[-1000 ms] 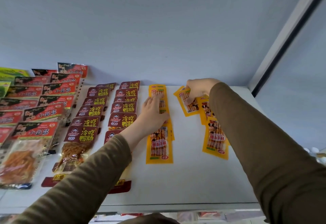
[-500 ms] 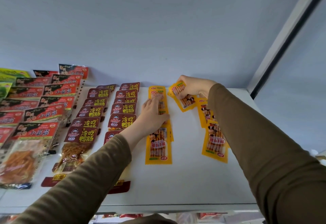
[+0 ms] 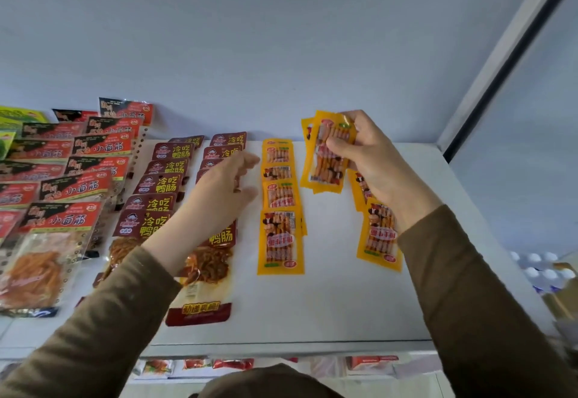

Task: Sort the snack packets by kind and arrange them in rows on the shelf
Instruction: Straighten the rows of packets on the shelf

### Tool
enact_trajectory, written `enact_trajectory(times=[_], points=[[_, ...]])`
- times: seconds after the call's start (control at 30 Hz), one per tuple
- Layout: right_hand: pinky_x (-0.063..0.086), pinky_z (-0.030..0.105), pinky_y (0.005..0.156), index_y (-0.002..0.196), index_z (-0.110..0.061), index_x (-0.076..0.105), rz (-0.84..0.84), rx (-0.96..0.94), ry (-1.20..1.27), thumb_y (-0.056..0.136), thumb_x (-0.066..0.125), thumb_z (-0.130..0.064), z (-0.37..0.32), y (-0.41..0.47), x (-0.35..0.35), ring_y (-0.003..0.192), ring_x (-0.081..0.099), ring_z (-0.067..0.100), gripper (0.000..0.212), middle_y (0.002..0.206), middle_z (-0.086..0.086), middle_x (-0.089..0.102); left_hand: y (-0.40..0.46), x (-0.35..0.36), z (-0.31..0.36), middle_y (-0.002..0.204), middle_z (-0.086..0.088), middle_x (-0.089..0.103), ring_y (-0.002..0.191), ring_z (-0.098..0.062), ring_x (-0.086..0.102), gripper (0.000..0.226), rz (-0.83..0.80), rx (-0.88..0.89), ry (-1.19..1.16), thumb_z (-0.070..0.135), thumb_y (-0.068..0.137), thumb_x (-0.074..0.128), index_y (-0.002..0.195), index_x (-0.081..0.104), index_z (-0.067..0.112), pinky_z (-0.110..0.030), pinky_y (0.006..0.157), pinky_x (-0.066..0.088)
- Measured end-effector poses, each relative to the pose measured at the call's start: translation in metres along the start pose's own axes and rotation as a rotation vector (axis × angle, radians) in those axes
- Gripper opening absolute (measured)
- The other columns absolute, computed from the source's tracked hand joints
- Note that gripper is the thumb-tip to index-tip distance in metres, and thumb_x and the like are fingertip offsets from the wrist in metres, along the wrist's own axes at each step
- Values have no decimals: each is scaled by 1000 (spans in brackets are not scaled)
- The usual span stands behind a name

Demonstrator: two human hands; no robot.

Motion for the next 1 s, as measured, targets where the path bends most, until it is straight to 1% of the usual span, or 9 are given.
enact_trajectory(times=[0.13, 0.23, 0.37, 0.47, 0.57, 0.67, 0.77, 0.87, 1.0], points=[[54, 22, 70, 126, -19, 54, -1, 113, 94, 93, 66, -3, 19, -52, 11, 93, 71, 11, 39, 106, 1, 72, -39, 11, 5, 158, 16, 33, 149, -12, 17, 72, -305, 76, 391, 45, 89, 71, 152, 36, 39, -41, 123, 21], [55, 30, 78, 124, -24, 54, -26, 186, 148, 91, 67, 0, 30, -81, 18, 97, 72, 17, 43, 105, 3, 73, -53, 23, -1, 165, 17, 20, 153, -12, 4, 78, -319, 85, 472, 57, 90, 64, 156, 24, 44, -43, 126, 13], [54, 37, 90, 127, -25, 51, -75, 247, 110, 88, 71, -1, 40, -108, 34, 102, 71, 20, 50, 109, 5, 73, -56, 26, -4, 168, 13, 13, 155, -13, -8, 74, -285, 112, 467, 61, 92, 58, 156, 24, 44, -43, 126, 0], [54, 34, 91, 129, -30, 48, -90, 255, 33, 88, 73, -7, 50, -116, 53, 101, 71, 12, 53, 109, -2, 73, -54, 26, -9, 168, 8, 19, 157, -18, -4, 62, -235, 160, 445, 54, 96, 58, 153, 35, 43, -45, 126, -3], [54, 28, 89, 132, -36, 43, -25, 222, -68, 88, 76, -18, 60, -118, 65, 97, 69, 1, 58, 110, -9, 70, -59, 21, -16, 157, -1, 43, 152, -26, 22, 48, -64, 232, 350, 31, 98, 58, 146, 51, 31, -57, 122, 23], [55, 22, 88, 137, -39, 35, 45, 91, -308, 89, 75, -26, 68, -122, 71, 99, 66, -1, 64, 110, -17, 63, -73, 23, -12, 148, 2, 54, 147, -23, 35, 47, 0, 267, 316, 43, 103, 41, 145, 53, 26, -55, 118, 33], [54, 18, 87, 143, -39, 31, 103, -29, -536, 91, 71, -34, 76, -126, 74, 104, 59, 3, 65, 118, -13, 56, -87, 38, -9, 155, 8, 46, 152, -18, 27, 65, -107, 287, 400, 66, 101, 24, 152, 43, 30, -53, 125, 19], [47, 11, 84, 145, -38, 34, 86, -67, -611, 92, 69, -36, 79, -126, 74, 109, 52, 4, 64, 121, -17, 47, -91, 46, -12, 165, 13, 29, 156, -12, 10, 79, -191, 250, 472, 78, 94, 14, 159, 28, 35, -49, 127, 0], [51, 22, 98, 143, -38, 39, 35, -111, -564, 93, 68, -36, 79, -127, 73, 121, 50, 4, 58, 128, -21, 47, -92, 46, -9, 166, 16, 20, 156, -9, 3, 86, -207, 224, 473, 85, 88, 15, 161, 11, 40, -48, 127, -7]])
Point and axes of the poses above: each hand's wrist, its own y-axis towards the middle knuckle, its own x-axis out of the palm, z = x × y, the point moved 2 cm from there along y, towards the middle knuckle
